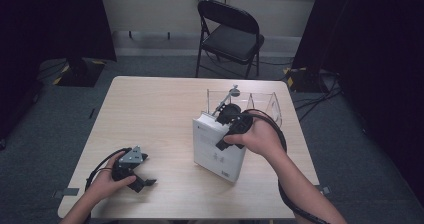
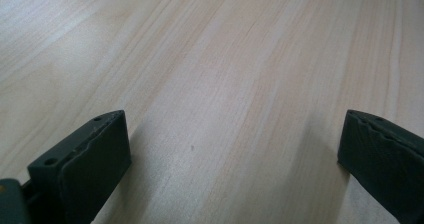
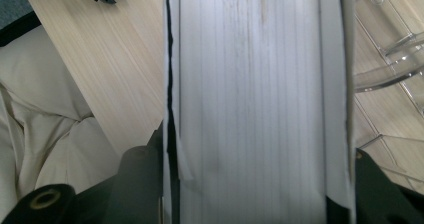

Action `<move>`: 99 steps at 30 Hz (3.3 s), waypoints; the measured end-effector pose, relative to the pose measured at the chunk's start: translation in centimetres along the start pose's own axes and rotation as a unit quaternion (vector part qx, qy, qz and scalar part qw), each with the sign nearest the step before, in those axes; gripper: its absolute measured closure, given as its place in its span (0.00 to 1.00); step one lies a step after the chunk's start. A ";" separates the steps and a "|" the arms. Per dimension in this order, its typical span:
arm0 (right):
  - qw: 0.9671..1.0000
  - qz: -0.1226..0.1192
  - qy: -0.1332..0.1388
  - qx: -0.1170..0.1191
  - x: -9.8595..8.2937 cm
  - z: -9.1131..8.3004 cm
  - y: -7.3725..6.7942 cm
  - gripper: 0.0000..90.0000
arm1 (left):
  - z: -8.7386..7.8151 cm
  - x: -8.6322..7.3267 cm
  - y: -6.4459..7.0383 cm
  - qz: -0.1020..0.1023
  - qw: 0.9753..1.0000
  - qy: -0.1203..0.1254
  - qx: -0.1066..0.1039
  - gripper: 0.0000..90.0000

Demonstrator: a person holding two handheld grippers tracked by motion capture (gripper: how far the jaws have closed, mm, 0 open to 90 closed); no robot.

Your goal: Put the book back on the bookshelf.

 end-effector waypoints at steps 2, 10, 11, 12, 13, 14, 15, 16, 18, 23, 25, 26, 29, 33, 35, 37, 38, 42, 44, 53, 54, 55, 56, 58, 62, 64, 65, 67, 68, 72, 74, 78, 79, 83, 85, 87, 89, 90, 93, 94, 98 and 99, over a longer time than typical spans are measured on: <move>1.000 0.003 -0.002 -0.001 -0.3 -0.1 0.2 0.58 | 0.0 0.0 0.0 0.000 1.000 0.000 0.000 0.00; 1.000 0.014 -0.004 -0.009 -1.4 -0.5 0.9 0.58 | 0.0 0.0 0.0 0.000 1.000 0.000 0.000 0.00; 1.000 0.016 -0.005 -0.010 -1.6 -0.6 1.0 0.58 | 0.0 0.0 0.0 0.000 1.000 0.000 0.000 0.00; 1.000 0.018 -0.004 -0.009 -1.6 -0.6 1.1 0.58 | 0.0 0.0 0.0 0.000 1.000 0.000 0.000 0.00; 1.000 0.019 -0.004 -0.010 -1.8 -0.7 1.1 0.58 | 0.0 0.0 0.0 0.000 1.000 0.000 0.000 0.00; 1.000 0.021 -0.004 -0.010 -1.9 -0.8 1.2 0.58 | 0.0 0.0 0.0 0.000 1.000 0.001 -0.001 0.00; 1.000 0.020 -0.004 -0.012 -2.0 -0.9 1.3 0.58 | 0.0 0.0 0.0 0.000 1.000 0.000 -0.001 0.00; 1.000 0.025 -0.004 -0.010 -2.0 -0.9 1.3 0.58 | 0.0 0.0 0.0 0.000 1.000 0.000 -0.001 0.00; 1.000 0.024 -0.003 -0.012 -2.2 -1.0 1.5 0.58 | 0.0 0.0 0.0 0.000 1.000 0.000 0.000 0.00; 0.999 0.032 -0.001 -0.016 -2.6 -1.4 1.8 0.58 | 0.0 0.0 0.0 0.000 1.000 0.000 0.000 0.00; 0.999 0.037 -0.003 -0.018 -2.7 -1.5 1.9 0.58 | 0.0 0.0 0.0 0.000 1.000 0.000 -0.001 0.00; 0.999 0.038 -0.004 -0.018 -2.8 -1.6 2.0 0.58 | 0.0 0.0 0.0 0.000 1.000 0.000 -0.001 0.00; 0.999 0.041 -0.008 -0.023 -3.1 -1.8 2.2 0.58 | 0.0 0.0 0.0 0.000 1.000 0.000 0.000 0.00; 0.999 0.047 -0.007 -0.025 -3.5 -2.0 2.6 0.58 | 0.0 0.0 0.0 0.000 1.000 0.000 0.000 0.00; 0.998 0.049 -0.007 -0.026 -3.7 -2.2 2.7 0.58 | 0.0 0.0 0.0 0.000 1.000 0.000 -0.001 0.00; 0.998 0.048 -0.010 -0.027 -3.9 -2.3 2.8 0.58 | 0.0 0.0 0.0 0.000 1.000 0.000 -0.001 0.00; 0.998 0.047 -0.011 -0.030 -4.0 -2.4 2.8 0.58 | 0.0 0.0 0.0 0.000 1.000 0.000 0.000 0.00; 0.998 0.053 -0.012 -0.035 -4.3 -2.5 3.1 0.58 | 0.0 0.0 0.0 0.000 1.000 0.000 -0.001 0.00; 0.998 0.053 -0.011 -0.034 -4.5 -2.6 3.3 0.58 | 0.0 0.0 0.0 0.000 1.000 0.000 -0.001 0.00; 0.997 0.062 -0.011 -0.040 -5.1 -2.9 3.7 0.58 | 0.0 0.0 0.0 0.000 1.000 0.001 -0.001 0.00; 0.997 0.066 -0.012 -0.035 -5.2 -3.0 3.7 0.58 | 0.0 0.0 0.0 0.000 1.000 0.001 -0.001 0.00; 0.997 0.068 -0.010 -0.036 -5.3 -3.0 3.8 0.58 | 0.0 0.0 0.0 0.000 1.000 0.001 -0.001 0.00; 0.997 0.067 -0.011 -0.035 -5.4 -3.0 3.8 0.58 | 0.0 0.0 0.0 0.000 1.000 0.001 -0.001 0.00; 0.997 0.071 -0.011 -0.035 -5.6 -3.1 3.9 0.58 | 0.0 0.0 0.0 0.000 1.000 0.001 -0.001 0.00; 0.997 0.071 -0.016 -0.032 -6.0 -3.3 4.1 0.58 | 0.0 0.0 0.0 0.000 1.000 0.001 -0.001 0.00; 0.997 0.073 -0.016 -0.034 -6.2 -3.4 4.3 0.58 | 0.0 0.0 0.0 0.000 1.000 0.001 -0.001 0.00; 0.996 0.077 -0.016 -0.032 -6.4 -3.4 4.3 0.58 | 0.0 0.0 0.0 0.000 1.000 0.001 -0.001 0.00; 0.996 0.083 -0.016 -0.035 -6.6 -3.6 4.5 0.58 | 0.0 0.0 0.0 0.000 1.000 0.001 -0.001 0.00; 0.996 0.086 -0.014 -0.036 -6.8 -3.6 4.7 0.58 | 0.0 0.0 0.0 0.000 1.000 0.001 -0.001 0.00; 0.994 0.097 -0.012 -0.039 -7.3 -3.8 5.1 0.58 | 0.0 0.0 0.0 0.000 1.000 0.001 -0.001 0.00; 0.994 0.099 -0.011 -0.041 -7.5 -3.8 5.2 0.58 | 0.0 0.0 0.0 0.000 1.000 0.001 -0.001 0.00; 0.994 0.107 -0.013 -0.035 -7.8 -4.0 5.4 0.58 | 0.0 0.0 0.0 0.000 1.000 0.001 -0.001 0.00; 0.993 0.107 -0.014 -0.036 -7.9 -4.0 5.5 0.58 | 0.0 0.0 0.0 0.000 1.000 0.001 -0.001 0.00; 0.992 0.114 -0.015 -0.045 -8.2 -4.2 5.7 0.58 | 0.0 0.0 0.0 0.000 1.000 0.001 -0.001 0.00; 0.992 0.114 -0.014 -0.044 -8.3 -4.2 5.9 0.58 | 0.0 0.0 0.0 0.000 1.000 0.001 -0.001 0.00; 0.992 0.119 -0.013 -0.047 -8.5 -4.3 6.0 0.58 | 0.0 0.0 0.0 0.000 1.000 0.001 -0.002 0.00; 0.991 0.124 -0.011 -0.051 -8.7 -4.5 6.1 0.58 | 0.0 0.0 0.0 0.000 1.000 0.001 -0.002 0.00; 0.991 0.121 -0.011 -0.052 -8.8 -4.5 6.2 0.58 | 0.0 0.0 0.0 0.000 1.000 0.001 -0.002 0.00; 0.990 0.128 -0.009 -0.053 -9.1 -4.7 6.4 0.58 | 0.0 0.0 0.0 0.000 1.000 0.001 -0.002 0.00; 0.990 0.129 -0.008 -0.055 -9.2 -4.8 6.5 0.58 | 0.0 0.0 0.0 0.000 1.000 0.001 -0.002 0.00; 0.990 0.132 -0.005 -0.058 -9.6 -4.9 6.6 0.58 | 0.0 0.0 0.0 0.001 1.000 0.001 -0.002 0.00; 0.990 0.132 -0.008 -0.057 -9.6 -5.0 6.6 0.58 | 0.0 0.0 0.0 0.000 1.000 0.001 -0.002 0.00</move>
Point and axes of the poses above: each handheld gripper's, and its own axes: z roughly forward along the jaws, x roughly out of its top, y roughly to its right, the point moved 2 cm from there along z, roughly forward along the jaws, and after that the axes turned 4 degrees about -x, right-handed, at the moved point
